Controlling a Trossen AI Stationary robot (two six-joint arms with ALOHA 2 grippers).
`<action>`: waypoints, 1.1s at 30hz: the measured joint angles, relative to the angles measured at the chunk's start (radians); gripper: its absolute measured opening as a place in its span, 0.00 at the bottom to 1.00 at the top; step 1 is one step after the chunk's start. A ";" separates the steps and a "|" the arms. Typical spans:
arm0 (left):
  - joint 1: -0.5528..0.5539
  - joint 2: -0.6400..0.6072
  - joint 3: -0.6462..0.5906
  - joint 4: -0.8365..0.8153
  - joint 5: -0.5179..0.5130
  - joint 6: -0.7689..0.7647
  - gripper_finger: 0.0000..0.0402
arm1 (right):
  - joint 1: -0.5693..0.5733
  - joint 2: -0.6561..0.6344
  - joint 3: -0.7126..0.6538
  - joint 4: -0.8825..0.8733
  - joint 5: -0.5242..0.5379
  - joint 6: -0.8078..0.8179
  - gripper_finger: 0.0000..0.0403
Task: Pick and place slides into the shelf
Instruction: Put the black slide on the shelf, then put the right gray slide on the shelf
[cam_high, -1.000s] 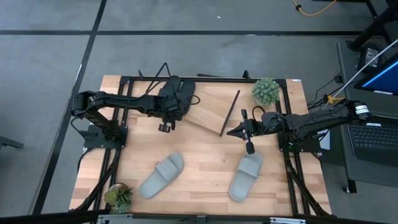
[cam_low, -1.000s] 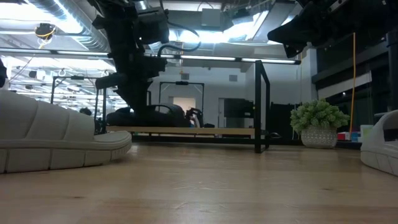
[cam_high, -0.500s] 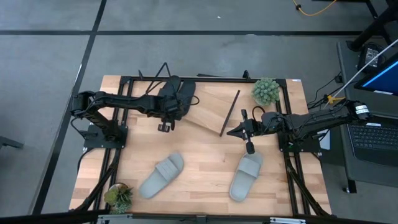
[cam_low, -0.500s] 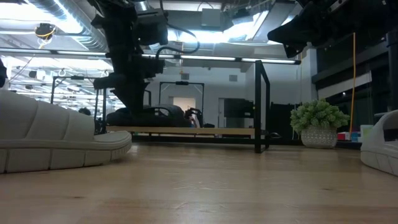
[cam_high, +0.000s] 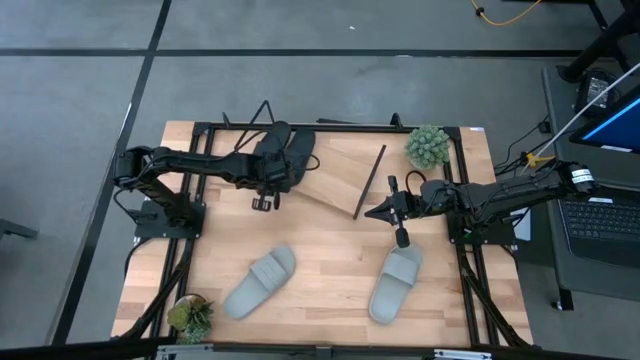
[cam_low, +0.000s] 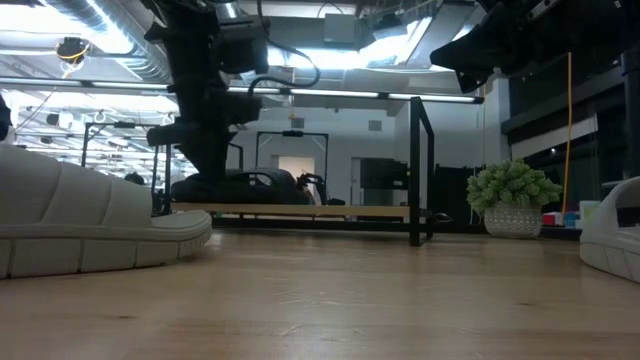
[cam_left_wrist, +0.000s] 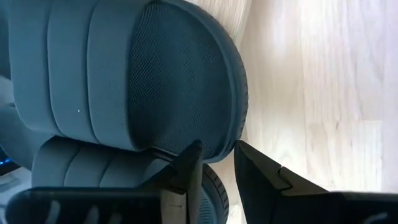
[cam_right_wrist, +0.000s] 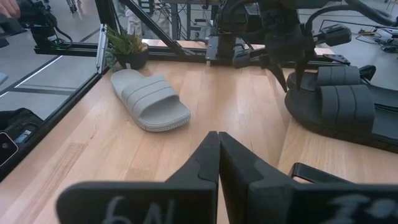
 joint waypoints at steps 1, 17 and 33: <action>0.000 0.000 0.000 -0.008 -0.003 0.000 0.21 | 0.000 0.000 0.000 0.000 0.000 0.000 0.02; -0.028 0.000 0.000 -0.063 -0.121 -0.028 0.21 | 0.000 0.000 0.000 0.000 0.000 0.000 0.02; -0.150 -0.174 0.073 -0.116 -0.160 -0.104 0.21 | 0.000 0.000 0.000 0.013 0.000 0.003 0.02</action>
